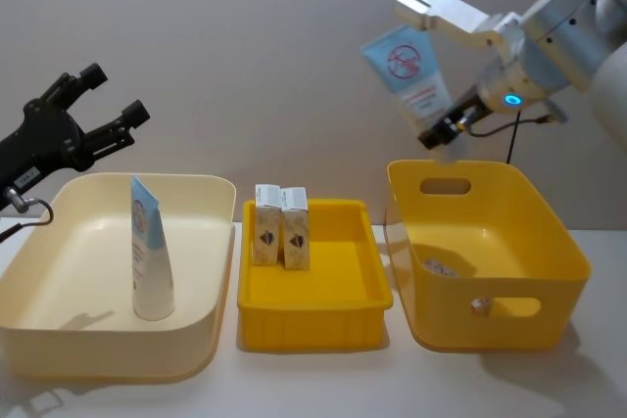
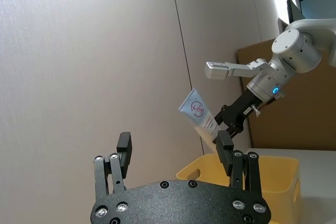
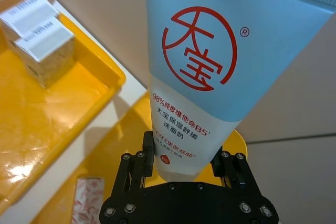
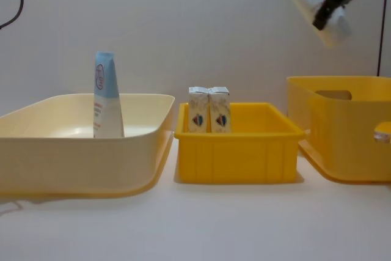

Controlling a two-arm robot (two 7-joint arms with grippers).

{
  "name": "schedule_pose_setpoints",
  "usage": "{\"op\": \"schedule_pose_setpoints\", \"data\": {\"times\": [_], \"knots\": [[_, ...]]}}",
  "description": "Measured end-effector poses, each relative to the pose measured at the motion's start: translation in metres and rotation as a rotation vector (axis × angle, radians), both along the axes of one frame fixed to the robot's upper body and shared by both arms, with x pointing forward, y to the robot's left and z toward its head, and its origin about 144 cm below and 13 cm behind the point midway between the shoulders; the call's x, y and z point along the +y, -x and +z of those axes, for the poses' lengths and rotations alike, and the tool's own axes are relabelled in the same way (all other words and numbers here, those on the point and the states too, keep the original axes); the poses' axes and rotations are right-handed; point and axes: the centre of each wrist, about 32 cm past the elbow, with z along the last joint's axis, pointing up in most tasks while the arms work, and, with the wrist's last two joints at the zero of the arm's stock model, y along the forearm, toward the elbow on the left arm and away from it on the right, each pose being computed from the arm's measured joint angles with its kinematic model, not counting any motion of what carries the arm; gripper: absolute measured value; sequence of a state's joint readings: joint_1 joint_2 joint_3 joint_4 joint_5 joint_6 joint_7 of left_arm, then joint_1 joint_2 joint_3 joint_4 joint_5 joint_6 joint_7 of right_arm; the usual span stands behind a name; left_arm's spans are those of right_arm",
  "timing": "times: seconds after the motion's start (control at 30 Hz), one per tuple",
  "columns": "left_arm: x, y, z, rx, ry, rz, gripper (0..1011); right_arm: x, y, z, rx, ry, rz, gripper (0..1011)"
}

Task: Bimanual collaborative sorting of washing and personal care products

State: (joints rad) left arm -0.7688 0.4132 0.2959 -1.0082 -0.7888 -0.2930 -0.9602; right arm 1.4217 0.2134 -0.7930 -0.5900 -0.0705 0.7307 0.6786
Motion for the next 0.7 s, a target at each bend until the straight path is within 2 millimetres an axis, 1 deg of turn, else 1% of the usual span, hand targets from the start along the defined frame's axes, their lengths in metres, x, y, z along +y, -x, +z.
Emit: {"op": "schedule_pose_setpoints", "data": {"times": [0.17, 0.2, 0.27, 0.4, 0.43, 0.47, 0.5, 0.6, 0.7], "knots": [[0.0, 0.0, 0.0, 0.0, 0.0, 0.0, 1003, -0.013, 0.0, -0.004, 0.023, 0.009, -0.057, 598], [0.0, 0.0, 0.0, 0.0, 0.0, 0.0, 1004, -0.013, 0.0, -0.004, 0.023, 0.009, -0.057, 599], [0.0, 0.0, 0.0, 0.0, 0.0, 0.0, 1003, -0.018, 0.0, -0.006, 0.034, 0.012, -0.078, 628], [0.0, 0.0, 0.0, 0.0, 0.0, 0.0, 1003, -0.023, 0.001, -0.008, 0.041, 0.015, -0.095, 734], [0.0, 0.0, 0.0, 0.0, 0.0, 0.0, 1003, -0.025, 0.001, -0.009, 0.044, 0.016, -0.101, 788], [0.0, 0.0, 0.0, 0.0, 0.0, 0.0, 1003, -0.025, 0.001, -0.009, 0.046, 0.016, -0.105, 809], [0.0, 0.0, 0.0, 0.0, 0.0, 0.0, 1003, -0.027, 0.001, -0.01, 0.049, 0.017, -0.111, 862], [0.0, 0.0, 0.0, 0.0, 0.0, 0.0, 1003, -0.029, 0.001, -0.011, 0.053, 0.018, -0.119, 909], [0.0, 0.0, 0.0, 0.0, 0.0, 0.0, 1003, -0.031, 0.001, -0.012, 0.057, 0.019, -0.127, 998]]}}
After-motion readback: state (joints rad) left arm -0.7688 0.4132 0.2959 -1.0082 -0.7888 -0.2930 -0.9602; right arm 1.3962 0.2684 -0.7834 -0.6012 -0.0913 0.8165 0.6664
